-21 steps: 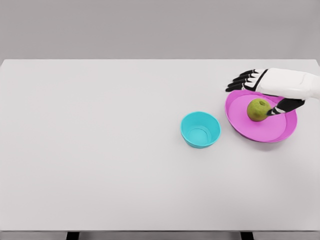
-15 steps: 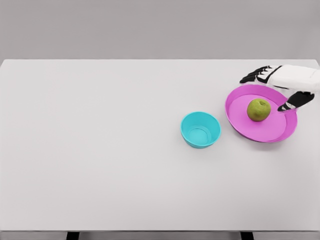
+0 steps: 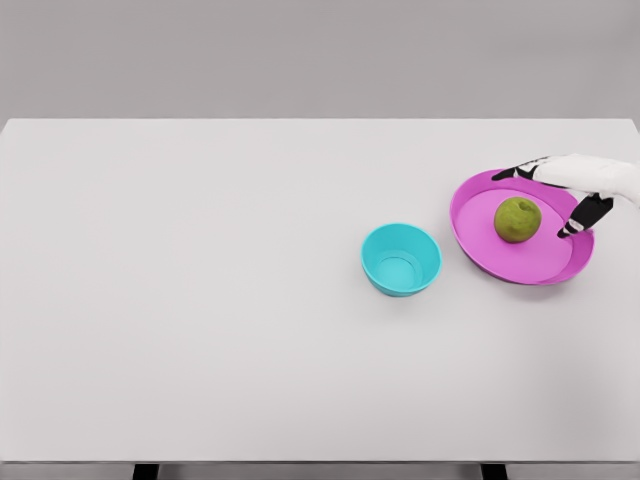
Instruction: Put the apple from the pink plate into the blue bowl with your right arm
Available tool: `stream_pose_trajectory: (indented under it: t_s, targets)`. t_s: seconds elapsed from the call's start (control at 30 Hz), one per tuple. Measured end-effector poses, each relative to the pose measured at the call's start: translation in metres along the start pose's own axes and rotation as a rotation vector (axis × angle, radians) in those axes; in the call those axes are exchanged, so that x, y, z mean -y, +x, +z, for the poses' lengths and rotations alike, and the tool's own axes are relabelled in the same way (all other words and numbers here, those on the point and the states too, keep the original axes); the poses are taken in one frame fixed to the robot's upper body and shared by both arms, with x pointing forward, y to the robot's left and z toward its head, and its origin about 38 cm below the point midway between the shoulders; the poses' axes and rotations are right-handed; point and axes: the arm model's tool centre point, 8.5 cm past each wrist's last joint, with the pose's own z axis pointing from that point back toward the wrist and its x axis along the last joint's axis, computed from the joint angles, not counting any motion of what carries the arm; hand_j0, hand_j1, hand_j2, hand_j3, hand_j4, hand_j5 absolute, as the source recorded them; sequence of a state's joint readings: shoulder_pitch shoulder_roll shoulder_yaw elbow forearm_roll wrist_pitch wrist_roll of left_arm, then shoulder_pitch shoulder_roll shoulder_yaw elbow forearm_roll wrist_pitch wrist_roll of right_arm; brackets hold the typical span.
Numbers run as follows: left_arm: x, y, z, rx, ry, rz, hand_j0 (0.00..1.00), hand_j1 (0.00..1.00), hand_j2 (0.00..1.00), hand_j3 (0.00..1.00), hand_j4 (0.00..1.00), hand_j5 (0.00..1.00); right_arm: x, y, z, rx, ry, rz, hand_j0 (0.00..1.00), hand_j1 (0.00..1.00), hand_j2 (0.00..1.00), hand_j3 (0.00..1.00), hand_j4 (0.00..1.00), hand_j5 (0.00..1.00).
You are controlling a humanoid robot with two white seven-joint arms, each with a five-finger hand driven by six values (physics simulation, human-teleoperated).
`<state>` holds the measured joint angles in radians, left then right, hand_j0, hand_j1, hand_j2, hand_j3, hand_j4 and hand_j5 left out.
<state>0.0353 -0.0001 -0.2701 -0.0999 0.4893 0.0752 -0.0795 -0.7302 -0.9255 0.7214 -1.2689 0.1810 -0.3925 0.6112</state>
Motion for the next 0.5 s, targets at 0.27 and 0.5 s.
stream_pose_trajectory:
  t_s: [0.27, 0.5]
  targets:
    - [0.0, 0.0, 0.0, 0.0, 0.0, 0.0, 1.0, 1.0, 1.0, 1.0, 1.0, 1.0, -0.009, 0.01, -0.018, 0.024, 0.022, -0.004, 1.0, 1.0, 1.0, 1.0, 1.0, 1.0]
    - [0.0, 0.0, 0.0, 0.0, 0.0, 0.0, 1.0, 1.0, 1.0, 1.0, 1.0, 1.0, -0.02, -0.002, -0.025, 0.004, 0.042, -0.024, 1.0, 1.0, 1.0, 1.0, 1.0, 1.0]
